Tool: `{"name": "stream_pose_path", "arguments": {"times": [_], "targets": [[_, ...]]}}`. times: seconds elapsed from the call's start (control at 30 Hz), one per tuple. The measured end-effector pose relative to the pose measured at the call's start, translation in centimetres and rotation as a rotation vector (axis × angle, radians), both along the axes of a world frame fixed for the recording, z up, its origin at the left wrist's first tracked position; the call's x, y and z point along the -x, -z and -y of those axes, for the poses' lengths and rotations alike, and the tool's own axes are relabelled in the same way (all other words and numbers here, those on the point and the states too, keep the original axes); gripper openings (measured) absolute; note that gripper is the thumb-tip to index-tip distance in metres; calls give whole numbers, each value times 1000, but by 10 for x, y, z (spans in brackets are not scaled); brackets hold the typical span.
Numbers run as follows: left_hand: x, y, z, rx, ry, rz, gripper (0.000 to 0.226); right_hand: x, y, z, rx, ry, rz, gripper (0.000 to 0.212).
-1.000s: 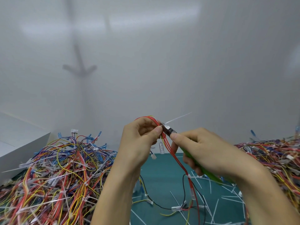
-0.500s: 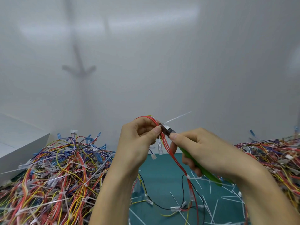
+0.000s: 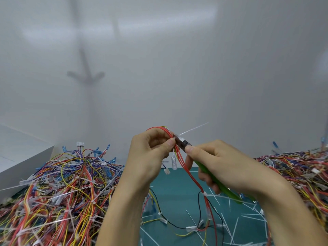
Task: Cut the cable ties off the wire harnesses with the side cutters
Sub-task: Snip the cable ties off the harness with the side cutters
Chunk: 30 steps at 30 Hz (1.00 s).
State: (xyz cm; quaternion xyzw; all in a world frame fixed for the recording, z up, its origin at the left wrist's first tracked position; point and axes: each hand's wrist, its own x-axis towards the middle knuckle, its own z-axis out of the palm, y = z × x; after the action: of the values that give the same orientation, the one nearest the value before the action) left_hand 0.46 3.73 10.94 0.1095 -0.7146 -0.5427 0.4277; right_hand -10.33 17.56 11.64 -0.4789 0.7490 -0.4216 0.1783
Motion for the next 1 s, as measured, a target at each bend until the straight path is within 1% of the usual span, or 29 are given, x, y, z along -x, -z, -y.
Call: {"name": "stream_pose_path", "arguments": {"times": [0.67, 0.8, 0.9, 1.0], "targets": [[-3, 0, 4, 3, 8, 19, 12, 0, 0, 0, 3, -45, 8, 51], [-4, -1, 5, -6, 13, 16, 10, -1, 0, 0, 7, -46, 8, 52], [-5, -2, 4, -16, 33, 14, 7, -4, -2, 3, 87, -36, 17, 49], [-5, -3, 2, -11, 54, 23, 5, -7, -5, 9, 285, 11, 63, 48]]}}
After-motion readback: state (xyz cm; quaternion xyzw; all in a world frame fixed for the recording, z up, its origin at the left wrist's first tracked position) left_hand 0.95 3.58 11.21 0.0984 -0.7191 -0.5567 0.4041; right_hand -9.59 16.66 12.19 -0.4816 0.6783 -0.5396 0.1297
